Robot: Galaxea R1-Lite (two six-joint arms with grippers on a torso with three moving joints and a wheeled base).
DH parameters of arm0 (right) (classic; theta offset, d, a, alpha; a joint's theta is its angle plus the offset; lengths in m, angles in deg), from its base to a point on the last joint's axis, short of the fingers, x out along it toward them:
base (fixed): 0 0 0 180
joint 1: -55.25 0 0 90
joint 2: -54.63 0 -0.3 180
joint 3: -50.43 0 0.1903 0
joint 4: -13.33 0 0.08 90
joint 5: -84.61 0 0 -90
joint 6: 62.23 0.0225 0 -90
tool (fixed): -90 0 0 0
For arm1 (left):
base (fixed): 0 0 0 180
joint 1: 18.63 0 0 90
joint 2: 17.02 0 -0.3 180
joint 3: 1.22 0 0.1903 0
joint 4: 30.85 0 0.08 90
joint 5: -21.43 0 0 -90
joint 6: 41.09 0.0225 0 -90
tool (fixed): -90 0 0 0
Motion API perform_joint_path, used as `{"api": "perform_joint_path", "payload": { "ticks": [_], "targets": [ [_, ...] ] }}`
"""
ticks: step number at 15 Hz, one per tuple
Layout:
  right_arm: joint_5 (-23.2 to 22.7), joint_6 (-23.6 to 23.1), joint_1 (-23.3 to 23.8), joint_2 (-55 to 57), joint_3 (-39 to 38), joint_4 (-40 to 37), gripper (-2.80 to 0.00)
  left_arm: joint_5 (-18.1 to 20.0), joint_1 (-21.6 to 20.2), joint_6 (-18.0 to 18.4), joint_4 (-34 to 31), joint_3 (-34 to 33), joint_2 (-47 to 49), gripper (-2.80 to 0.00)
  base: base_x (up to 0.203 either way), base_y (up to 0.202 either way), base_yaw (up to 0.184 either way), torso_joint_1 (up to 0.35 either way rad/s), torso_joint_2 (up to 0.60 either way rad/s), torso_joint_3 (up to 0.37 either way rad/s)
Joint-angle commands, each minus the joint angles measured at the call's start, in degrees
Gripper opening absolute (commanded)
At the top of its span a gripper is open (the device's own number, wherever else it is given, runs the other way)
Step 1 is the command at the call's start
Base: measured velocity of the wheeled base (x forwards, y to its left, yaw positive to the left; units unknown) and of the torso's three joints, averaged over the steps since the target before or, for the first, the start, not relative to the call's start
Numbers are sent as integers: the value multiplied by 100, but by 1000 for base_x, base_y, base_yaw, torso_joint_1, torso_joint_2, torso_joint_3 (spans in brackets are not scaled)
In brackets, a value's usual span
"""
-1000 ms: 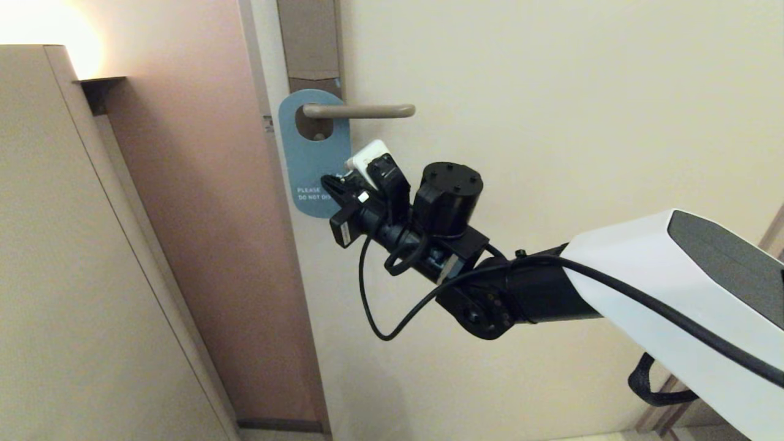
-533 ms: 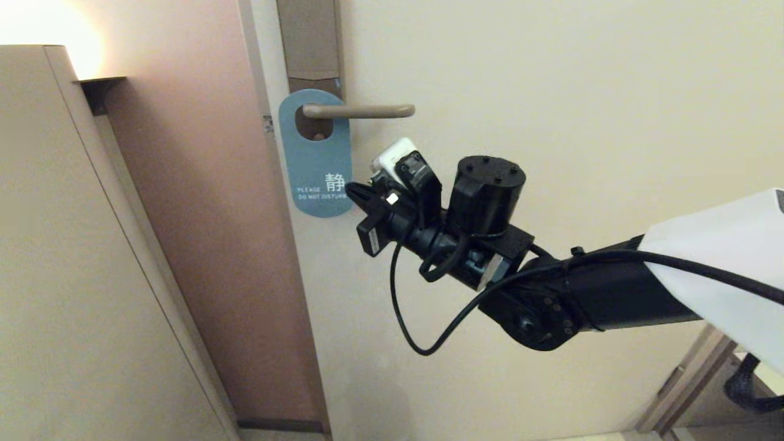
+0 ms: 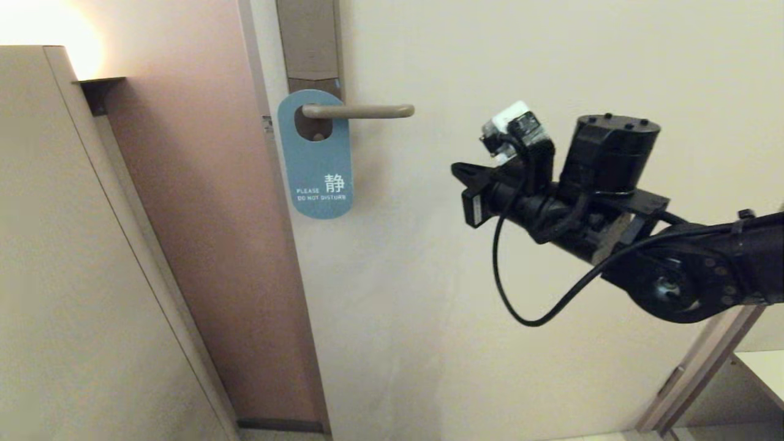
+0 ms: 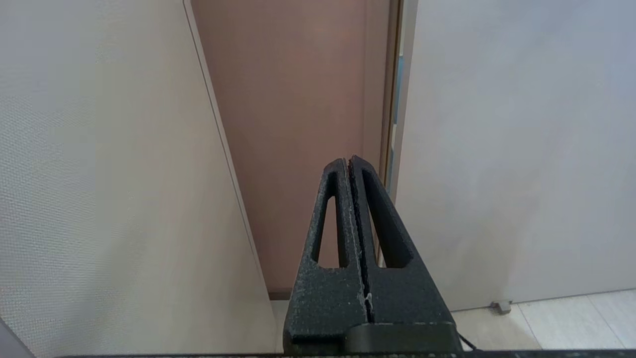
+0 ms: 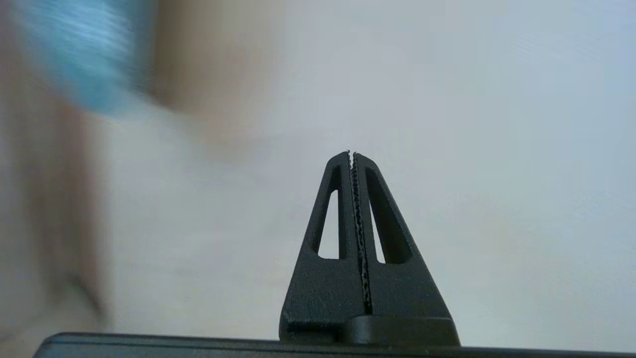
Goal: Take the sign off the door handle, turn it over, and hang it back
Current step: Take down the sign
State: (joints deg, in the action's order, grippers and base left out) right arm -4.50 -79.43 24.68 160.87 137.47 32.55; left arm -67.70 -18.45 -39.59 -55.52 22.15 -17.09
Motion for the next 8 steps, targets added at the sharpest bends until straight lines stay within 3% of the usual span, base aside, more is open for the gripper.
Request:
{"api": "perform_joint_path", "payload": {
  "ticks": [1,8],
  "targets": [
    [76,-3,439,-616,-320,-56,-280,2,-1,0,-2,0,7,-280,0,0,0,0,0,0],
    [315,14,1640,-1735,-1566,-126,-280,2,-1,0,-2,0,7,-280,0,0,0,0,0,0]
  ]
}}
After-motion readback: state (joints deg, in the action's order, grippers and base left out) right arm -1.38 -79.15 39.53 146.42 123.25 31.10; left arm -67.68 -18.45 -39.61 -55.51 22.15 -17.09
